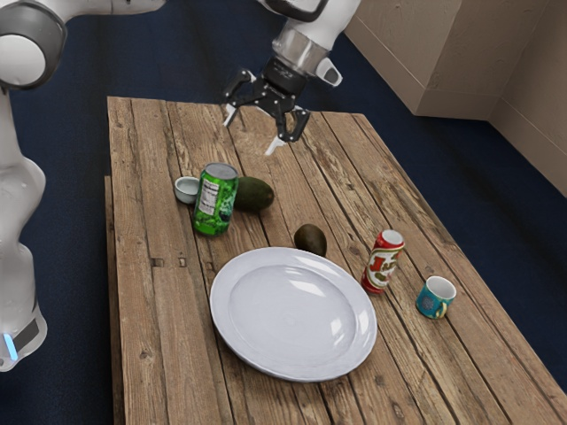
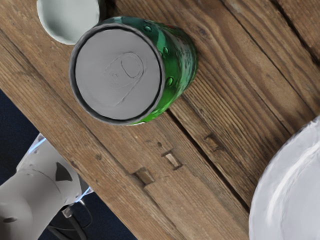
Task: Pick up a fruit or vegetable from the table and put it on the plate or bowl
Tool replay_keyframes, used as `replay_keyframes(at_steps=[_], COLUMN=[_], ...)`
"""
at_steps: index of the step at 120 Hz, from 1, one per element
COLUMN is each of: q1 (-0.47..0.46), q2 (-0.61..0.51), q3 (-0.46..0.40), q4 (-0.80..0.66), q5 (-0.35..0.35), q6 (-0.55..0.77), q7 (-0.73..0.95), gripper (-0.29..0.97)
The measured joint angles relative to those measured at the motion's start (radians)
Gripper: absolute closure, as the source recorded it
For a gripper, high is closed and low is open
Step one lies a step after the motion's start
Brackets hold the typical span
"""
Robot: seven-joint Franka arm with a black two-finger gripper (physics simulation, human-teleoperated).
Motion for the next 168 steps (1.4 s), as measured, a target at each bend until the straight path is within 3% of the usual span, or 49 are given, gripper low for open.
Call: replay_keyframes(at_steps=[19, 44, 97, 124, 146, 168], q1=[-0.049, -0.097, -0.087, -0.047, -0.075, -0.075], q2=[-0.005, 0.065, 0.085, 0.126, 0.095, 0.107], q3=[-0.015, -0.002, -0.011, -0.067, -0.082, -0.086], q4=[-0.003, 0.002, -0.027, -0.024, -0.16, -0.186], q5=[-0.015, -0.035, 0.016, 0.1, 0.094, 0.08], q6=[0.187, 0.275, 0.351, 0.392, 0.502, 0.593], q7=[-0.298, -0.514, -0.596, -0.553, -0.525, -0.504], gripper=[0.0, 0.0, 0.0, 0.0, 0.0, 0.0])
